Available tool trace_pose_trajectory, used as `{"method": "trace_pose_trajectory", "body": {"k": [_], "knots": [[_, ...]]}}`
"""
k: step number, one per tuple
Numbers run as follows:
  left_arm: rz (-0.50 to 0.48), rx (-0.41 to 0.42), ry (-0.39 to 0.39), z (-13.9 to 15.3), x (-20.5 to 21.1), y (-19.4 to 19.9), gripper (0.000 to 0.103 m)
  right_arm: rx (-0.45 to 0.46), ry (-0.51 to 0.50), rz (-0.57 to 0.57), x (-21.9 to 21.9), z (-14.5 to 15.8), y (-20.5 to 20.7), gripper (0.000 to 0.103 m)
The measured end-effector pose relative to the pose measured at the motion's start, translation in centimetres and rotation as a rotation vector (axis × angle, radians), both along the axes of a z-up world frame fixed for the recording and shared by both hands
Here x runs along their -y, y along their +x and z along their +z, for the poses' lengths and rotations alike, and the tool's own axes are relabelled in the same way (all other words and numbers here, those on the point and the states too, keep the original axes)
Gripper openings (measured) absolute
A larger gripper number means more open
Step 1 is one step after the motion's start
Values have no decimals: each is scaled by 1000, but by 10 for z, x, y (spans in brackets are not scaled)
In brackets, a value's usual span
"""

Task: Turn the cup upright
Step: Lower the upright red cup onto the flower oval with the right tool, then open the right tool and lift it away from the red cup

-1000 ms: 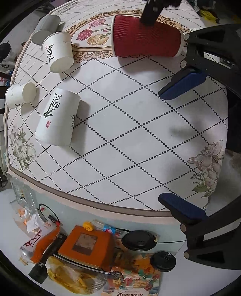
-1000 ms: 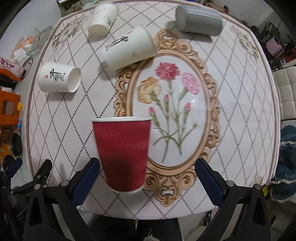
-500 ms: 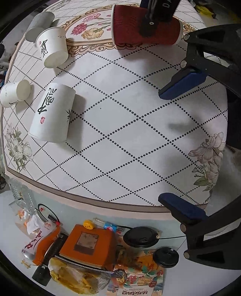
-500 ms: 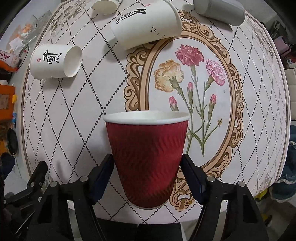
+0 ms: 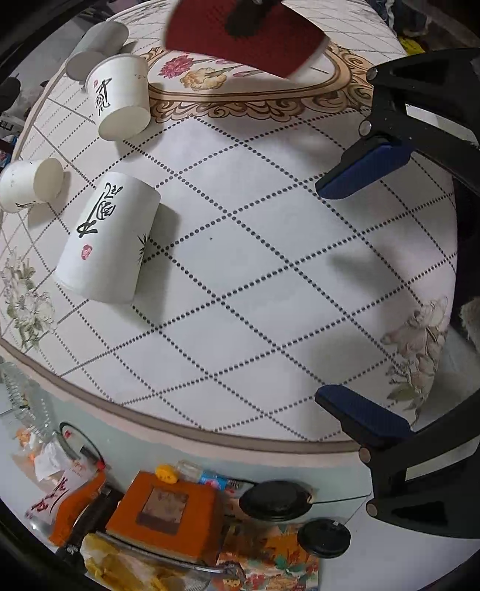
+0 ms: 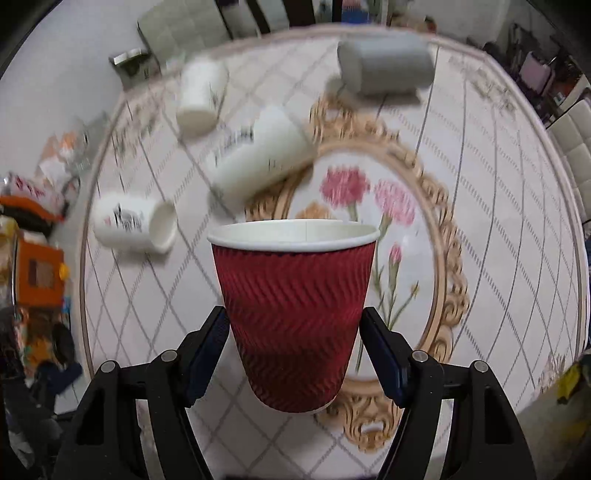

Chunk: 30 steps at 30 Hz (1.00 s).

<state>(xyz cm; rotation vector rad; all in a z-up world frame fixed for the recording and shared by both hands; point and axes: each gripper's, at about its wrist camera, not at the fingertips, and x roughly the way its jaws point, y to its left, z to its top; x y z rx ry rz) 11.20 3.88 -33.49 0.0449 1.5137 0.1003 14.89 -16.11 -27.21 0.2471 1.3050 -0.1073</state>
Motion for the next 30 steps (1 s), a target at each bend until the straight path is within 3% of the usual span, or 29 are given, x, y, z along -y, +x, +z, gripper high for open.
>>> {"method": "trace_pose_trajectory", "body": {"k": [7,11,18,24,30], "knots": [[12,-9,3,-18,9,17,103,237,-112,-44,-5,-2,11,74],[-4,-7,12,-25,14,20,103,305,-180,-56,-10,-16,9,74],[-49,22,23,-26,18,11,103,338,-205,-34,-13,-27,-15,75],[-71,56,25,-11,22,-8,103,271,-179,-29,-14,-30,-35,76],[-75,111,31,17,23,-32,103,235,-181,-35,-12,-20,-62,91]]}}
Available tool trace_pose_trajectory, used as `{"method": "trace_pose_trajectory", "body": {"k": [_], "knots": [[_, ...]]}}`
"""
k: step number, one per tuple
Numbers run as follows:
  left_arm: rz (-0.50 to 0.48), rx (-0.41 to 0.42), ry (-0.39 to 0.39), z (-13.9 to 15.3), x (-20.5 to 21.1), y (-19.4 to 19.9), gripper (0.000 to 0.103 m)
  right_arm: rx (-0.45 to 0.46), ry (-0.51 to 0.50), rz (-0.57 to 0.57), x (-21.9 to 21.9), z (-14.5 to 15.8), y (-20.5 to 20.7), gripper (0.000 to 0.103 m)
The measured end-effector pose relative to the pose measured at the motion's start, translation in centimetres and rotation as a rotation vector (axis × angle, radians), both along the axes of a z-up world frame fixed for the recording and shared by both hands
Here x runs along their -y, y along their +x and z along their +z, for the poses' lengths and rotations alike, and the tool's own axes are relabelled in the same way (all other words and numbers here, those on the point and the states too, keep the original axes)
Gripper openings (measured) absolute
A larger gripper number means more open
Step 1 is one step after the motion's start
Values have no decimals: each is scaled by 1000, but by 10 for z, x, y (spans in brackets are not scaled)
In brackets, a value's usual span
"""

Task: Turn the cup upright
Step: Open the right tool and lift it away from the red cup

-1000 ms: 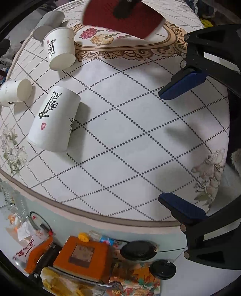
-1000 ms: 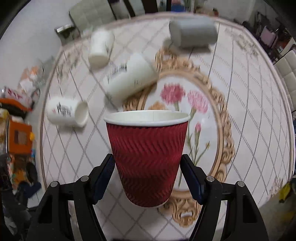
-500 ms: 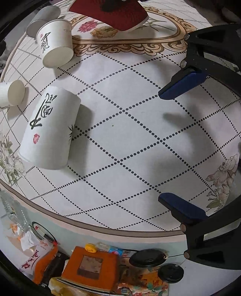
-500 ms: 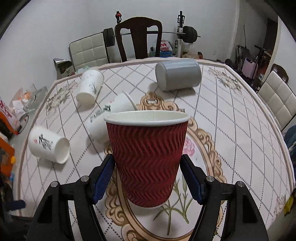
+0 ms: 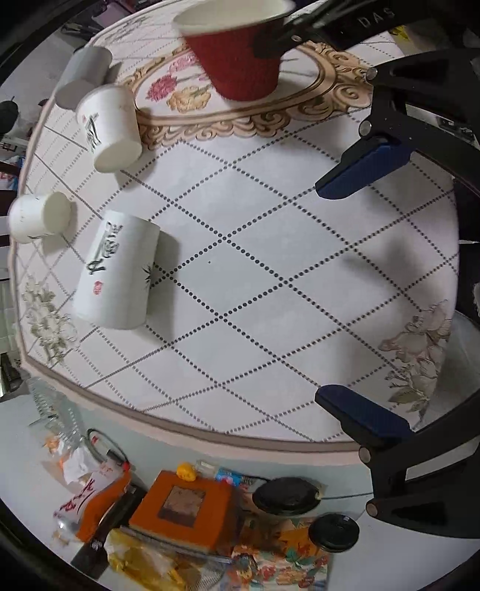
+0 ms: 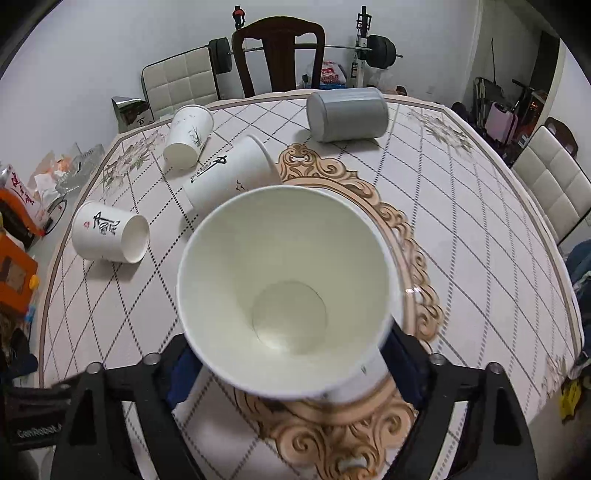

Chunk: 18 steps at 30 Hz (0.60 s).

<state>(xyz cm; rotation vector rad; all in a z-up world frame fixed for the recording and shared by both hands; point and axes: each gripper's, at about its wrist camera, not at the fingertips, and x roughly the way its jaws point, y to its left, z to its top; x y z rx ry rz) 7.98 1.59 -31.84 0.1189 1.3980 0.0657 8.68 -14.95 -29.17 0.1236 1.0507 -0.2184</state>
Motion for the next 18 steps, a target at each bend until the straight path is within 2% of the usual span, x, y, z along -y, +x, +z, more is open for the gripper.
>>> {"method": "trace_pose_trajectory", "body": {"k": [5,9,13,18], "knots": [[-3,60,12,32,8,-29,103,8,-21,5,3,24,-27,93],[3,115,7,66,5,-47,103,22,-51,-8,12,57,-55,102],[3,212,0,116,13,-80,103,9,-76,-19,22,104,-86,102],[9,315,-7,172,24,-123,103,66,-106,-11,28,167,-135,102]]}}
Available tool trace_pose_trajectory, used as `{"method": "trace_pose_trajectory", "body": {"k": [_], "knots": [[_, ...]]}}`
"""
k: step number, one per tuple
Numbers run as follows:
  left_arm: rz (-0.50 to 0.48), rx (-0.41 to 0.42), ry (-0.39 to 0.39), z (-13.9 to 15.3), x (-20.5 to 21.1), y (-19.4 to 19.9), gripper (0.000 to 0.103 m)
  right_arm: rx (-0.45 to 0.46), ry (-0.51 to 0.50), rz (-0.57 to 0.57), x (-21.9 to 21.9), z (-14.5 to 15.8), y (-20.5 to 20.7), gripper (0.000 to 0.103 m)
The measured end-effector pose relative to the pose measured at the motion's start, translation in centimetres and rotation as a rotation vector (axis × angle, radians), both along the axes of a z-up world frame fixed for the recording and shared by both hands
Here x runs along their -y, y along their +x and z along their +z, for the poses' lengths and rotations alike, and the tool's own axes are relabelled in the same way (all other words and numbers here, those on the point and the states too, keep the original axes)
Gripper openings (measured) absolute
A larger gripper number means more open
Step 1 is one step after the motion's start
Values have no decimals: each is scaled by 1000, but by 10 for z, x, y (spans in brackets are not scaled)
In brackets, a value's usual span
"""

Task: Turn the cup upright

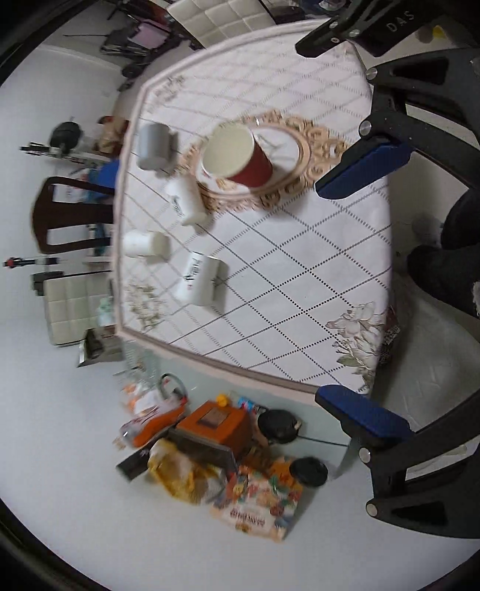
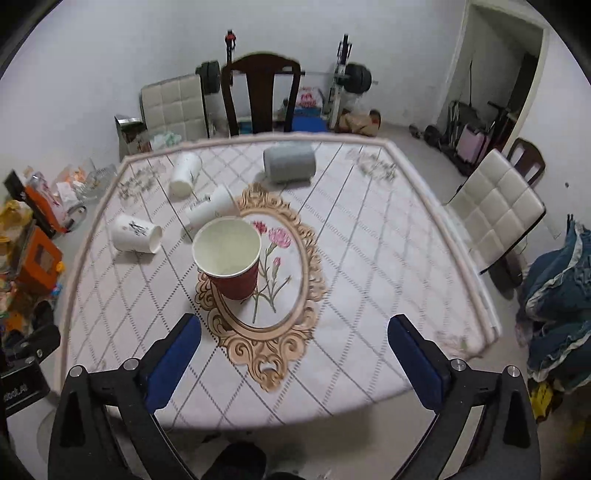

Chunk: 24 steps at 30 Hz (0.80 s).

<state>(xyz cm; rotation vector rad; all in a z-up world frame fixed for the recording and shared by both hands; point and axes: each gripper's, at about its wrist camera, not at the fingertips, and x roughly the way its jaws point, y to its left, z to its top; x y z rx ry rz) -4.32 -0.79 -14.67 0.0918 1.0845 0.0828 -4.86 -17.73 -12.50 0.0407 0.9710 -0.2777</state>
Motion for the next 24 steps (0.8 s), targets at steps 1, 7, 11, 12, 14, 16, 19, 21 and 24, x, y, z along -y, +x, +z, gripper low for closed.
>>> {"method": "trace_pose_trajectory", "body": {"k": [1,7,11,12,14,16,19,21,24], "knots": [[3,21,-8,12,2,-11,103,11,-2,7,1,13,-10,102],[20,113,-39,59,5,-59,103,43,2,32,12,73,-59,102],[27,145,-47,76,6,-79,103,69,-4,46,14,102,-83,102],[28,149,-48,78,7,-83,103,73,-3,49,14,107,-88,102],[27,155,-54,83,6,-90,103,80,1,57,13,117,-97,102],[26,159,-57,86,6,-94,103,88,-6,61,11,124,-103,102],[20,161,-54,89,5,-97,103,94,-2,62,8,132,-109,102],[18,165,-52,91,4,-99,103,98,-5,64,6,137,-111,102],[12,169,-50,94,4,-99,103,96,-5,64,5,138,-111,102]]}}
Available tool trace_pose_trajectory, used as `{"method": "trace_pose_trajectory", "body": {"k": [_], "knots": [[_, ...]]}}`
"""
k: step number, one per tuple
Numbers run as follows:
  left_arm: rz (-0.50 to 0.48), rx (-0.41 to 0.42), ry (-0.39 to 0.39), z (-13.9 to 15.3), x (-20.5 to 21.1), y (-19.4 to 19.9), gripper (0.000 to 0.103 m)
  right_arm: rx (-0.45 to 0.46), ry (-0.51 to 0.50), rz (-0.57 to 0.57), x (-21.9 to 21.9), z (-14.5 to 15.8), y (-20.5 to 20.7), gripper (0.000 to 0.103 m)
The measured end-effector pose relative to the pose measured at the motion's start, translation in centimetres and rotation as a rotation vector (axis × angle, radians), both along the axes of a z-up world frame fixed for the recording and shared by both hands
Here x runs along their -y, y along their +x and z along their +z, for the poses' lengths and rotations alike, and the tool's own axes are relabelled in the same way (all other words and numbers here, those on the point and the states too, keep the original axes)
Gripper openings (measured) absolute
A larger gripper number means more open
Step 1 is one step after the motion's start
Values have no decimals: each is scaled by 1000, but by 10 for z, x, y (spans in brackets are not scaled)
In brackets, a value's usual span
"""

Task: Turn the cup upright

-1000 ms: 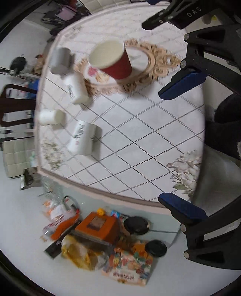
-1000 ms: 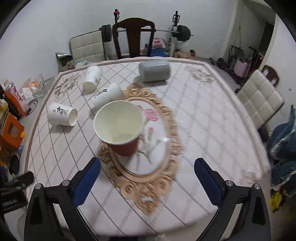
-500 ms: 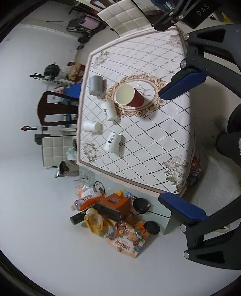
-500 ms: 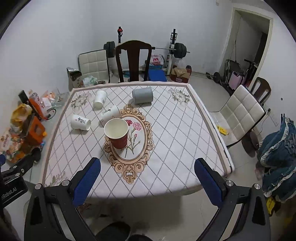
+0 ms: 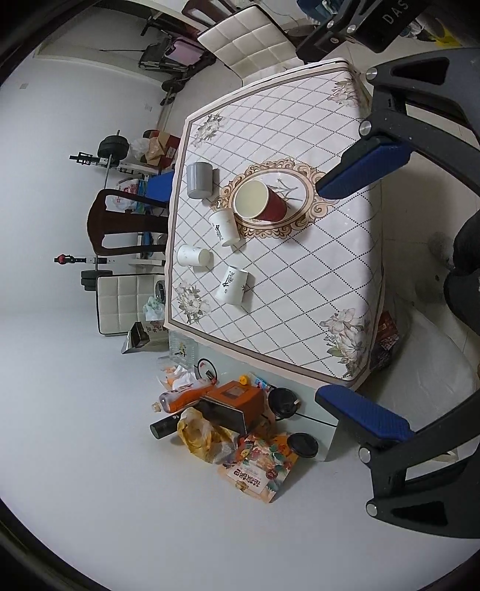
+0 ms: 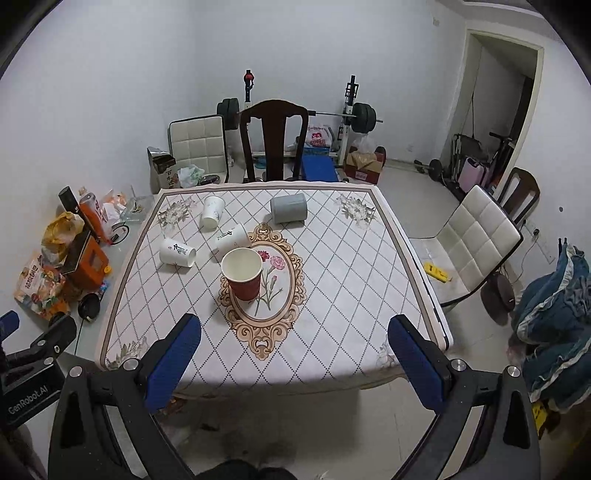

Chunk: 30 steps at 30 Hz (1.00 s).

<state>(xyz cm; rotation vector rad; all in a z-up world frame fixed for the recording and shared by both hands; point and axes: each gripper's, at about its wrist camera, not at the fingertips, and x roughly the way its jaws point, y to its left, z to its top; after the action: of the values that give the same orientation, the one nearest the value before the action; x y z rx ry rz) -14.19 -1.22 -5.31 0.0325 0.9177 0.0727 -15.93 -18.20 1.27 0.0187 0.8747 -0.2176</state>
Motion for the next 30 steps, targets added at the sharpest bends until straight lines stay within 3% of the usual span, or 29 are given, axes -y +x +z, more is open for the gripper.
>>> {"method": "trace_pose_trajectory", "body": {"k": [30], "knots": [[-12,15,2,6,7,1,103,3,5,-5,1,1,9,102]]}}
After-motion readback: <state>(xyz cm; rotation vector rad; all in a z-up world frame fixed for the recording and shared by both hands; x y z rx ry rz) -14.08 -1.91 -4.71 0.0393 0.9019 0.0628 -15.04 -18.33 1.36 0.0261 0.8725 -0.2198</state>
